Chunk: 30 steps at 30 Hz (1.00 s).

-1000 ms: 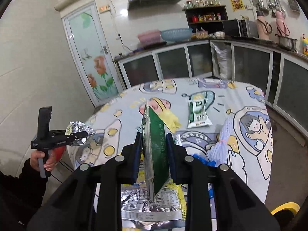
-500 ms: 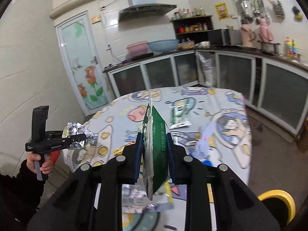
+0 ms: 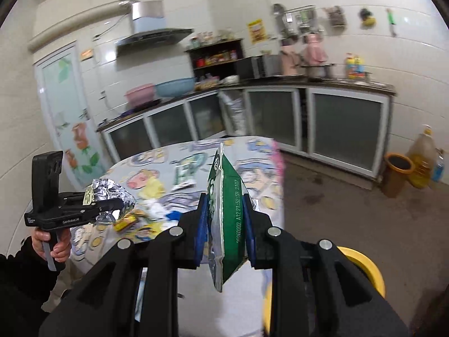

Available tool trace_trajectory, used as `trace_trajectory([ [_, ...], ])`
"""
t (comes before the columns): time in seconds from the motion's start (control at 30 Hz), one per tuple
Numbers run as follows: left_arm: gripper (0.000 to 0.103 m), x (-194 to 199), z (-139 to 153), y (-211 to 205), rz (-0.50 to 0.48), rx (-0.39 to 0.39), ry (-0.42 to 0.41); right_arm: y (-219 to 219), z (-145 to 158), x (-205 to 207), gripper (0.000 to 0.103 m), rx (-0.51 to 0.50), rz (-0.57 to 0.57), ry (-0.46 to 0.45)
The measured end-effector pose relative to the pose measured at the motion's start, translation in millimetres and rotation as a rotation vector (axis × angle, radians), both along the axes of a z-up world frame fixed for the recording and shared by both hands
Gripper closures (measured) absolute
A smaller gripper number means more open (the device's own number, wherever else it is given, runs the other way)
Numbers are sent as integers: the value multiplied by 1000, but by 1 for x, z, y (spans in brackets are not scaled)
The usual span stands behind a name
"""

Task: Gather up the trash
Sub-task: 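Carry both items to the yellow-rimmed bin and open both tools over it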

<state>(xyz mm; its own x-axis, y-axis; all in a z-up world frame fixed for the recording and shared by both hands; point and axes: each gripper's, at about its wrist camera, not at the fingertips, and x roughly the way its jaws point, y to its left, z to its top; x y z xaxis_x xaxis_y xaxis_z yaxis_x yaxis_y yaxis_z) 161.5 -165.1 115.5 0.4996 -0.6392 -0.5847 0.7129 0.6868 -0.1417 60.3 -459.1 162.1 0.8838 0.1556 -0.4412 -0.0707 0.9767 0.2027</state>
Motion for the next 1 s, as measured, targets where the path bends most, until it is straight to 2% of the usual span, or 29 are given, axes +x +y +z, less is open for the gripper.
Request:
trace_trajectory([
  [0.2,89,-4,-15,-89,-148,15,27,-48,-27,-22,80,14,-136,30],
  [0.4,89,-6,-55,-177,-256,77,89,-89,-67,-28,80,29,-239,92],
  [0.63,89,-4,-102,-243,-303,146,175,-128,-119,-27,80,109,-318,182],
  [0.83,89,-5,-119,-276,-322,161,201,-146,-143,-20,79,141,-356,230],
  [0.87,86,-4,-119,-278,-320,155,207,-148,-144,-18,79,140,-359,236],
  [0.9,77,-4,-119,-279,-318,149,212,-150,-146,-18,78,142,-366,241],
  [0.93,60,-3,-118,-280,-308,139,215,-153,-146,-19,77,145,-379,242],
  [0.97,51,-3,-115,-278,-296,131,212,-156,-148,-20,74,142,-396,251],
  [1.0,32,0,-114,-275,-281,118,205,-158,-146,-18,62,139,-414,252],
])
